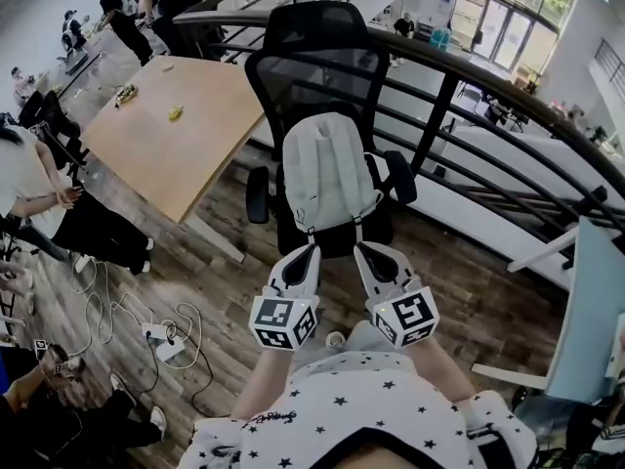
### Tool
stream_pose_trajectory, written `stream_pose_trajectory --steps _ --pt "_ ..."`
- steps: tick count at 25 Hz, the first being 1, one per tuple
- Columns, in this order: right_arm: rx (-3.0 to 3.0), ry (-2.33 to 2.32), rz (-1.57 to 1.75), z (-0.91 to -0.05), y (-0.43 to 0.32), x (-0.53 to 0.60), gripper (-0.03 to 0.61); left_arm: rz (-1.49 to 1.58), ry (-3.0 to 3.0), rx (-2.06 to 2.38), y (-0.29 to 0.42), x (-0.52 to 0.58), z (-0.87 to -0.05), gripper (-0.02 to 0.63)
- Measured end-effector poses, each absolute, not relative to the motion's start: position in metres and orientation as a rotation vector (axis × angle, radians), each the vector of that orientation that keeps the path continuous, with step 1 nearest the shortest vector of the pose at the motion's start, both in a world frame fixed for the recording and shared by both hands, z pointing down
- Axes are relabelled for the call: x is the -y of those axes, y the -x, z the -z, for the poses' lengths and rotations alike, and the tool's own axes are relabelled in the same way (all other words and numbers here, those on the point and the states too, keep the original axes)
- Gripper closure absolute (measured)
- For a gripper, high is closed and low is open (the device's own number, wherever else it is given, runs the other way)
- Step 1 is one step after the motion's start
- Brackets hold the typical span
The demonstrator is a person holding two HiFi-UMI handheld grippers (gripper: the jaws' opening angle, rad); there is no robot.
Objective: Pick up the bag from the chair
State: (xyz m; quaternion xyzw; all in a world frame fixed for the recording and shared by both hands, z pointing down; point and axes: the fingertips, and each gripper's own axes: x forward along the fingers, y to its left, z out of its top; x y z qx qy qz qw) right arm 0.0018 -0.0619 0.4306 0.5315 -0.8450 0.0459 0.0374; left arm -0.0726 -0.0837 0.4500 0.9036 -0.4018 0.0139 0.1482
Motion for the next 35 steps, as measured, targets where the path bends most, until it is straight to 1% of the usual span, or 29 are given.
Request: stream_pose_trajectory --steps 7,13,22,35 --pt "2.571 -1.643 -0.147 -0.444 -0.014 0.125 0.583 -0.055 -2.586 1.161 0.068 0.139 -0.464 0.601" --pt "2.583 -1.595 -0.115 -0.454 -0.029 0.205 0.584 -0.056 -2.562 1.223 0.061 0.213 -0.476 0.601" --pt "2.614 -1.514 -0.095 -0.448 -0.056 0.323 0.584 -0.048 -2.568 1.279 0.031 0.325 -0.467 0.601" --pt "2.629 -1.309 -0.107 -0.490 -0.072 0.431 0.583 -0.195 -2.518 1.367 0.001 0.429 -0.512 0.600"
